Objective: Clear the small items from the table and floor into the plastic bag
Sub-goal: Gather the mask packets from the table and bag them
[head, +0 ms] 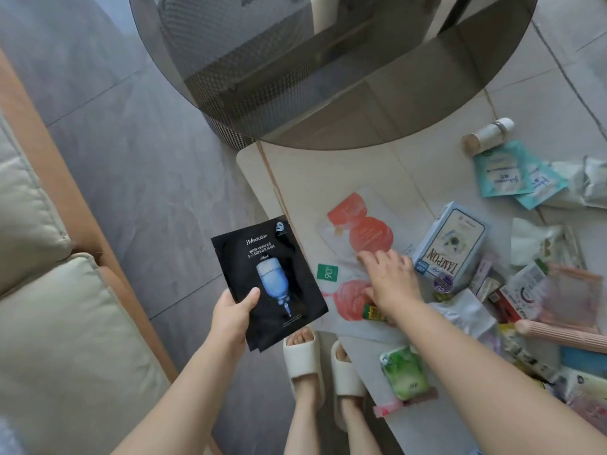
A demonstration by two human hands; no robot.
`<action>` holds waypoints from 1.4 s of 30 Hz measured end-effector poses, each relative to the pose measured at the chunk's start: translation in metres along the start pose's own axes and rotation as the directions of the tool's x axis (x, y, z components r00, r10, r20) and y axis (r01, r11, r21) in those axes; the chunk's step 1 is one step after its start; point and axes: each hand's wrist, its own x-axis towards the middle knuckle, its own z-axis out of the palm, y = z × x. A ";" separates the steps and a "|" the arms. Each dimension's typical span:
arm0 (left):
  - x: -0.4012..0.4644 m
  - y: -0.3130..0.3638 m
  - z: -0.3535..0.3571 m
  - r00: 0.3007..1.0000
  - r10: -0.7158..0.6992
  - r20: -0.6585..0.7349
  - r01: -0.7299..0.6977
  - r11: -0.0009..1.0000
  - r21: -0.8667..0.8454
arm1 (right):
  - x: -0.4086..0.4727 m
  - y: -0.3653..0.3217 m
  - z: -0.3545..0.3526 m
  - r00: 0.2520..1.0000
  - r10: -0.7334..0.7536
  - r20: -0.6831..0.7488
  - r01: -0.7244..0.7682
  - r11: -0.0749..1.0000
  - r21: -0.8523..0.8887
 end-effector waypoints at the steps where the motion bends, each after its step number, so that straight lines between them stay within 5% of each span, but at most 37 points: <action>1: 0.001 0.000 0.000 1.000 -0.002 0.008 0.002 1.000 -0.001 | 0.001 0.001 -0.003 1.000 0.003 0.003 -0.003 1.000 0.002; 9: 0.004 0.013 0.010 0.998 0.022 0.059 -0.022 1.000 0.001 | 0.032 0.022 -0.036 0.953 0.266 -0.147 -0.173 0.872 0.458; 20: 0.009 0.023 0.018 0.997 0.012 0.071 -0.009 0.999 -0.037 | 0.052 0.017 -0.042 0.890 0.456 0.010 -0.441 0.855 0.271; 23: 0.001 0.026 0.018 0.998 0.010 0.068 -0.007 0.998 -0.056 | 0.053 0.018 -0.052 0.910 0.415 0.006 -0.392 0.855 0.338; 29: -0.034 0.036 0.017 0.999 0.013 0.052 -0.009 0.996 -0.085 | 0.024 0.020 -0.091 0.924 0.382 0.003 -0.260 0.624 0.737; 36: -0.119 0.070 -0.001 0.998 0.045 0.039 -0.038 0.987 -0.154 | -0.043 0.023 -0.160 0.937 0.347 0.041 -0.172 0.356 0.919; 42: -0.207 0.087 -0.046 0.997 0.051 -0.050 -0.061 0.973 -0.224 | -0.119 -0.003 -0.222 0.973 0.211 0.088 -0.141 0.250 0.958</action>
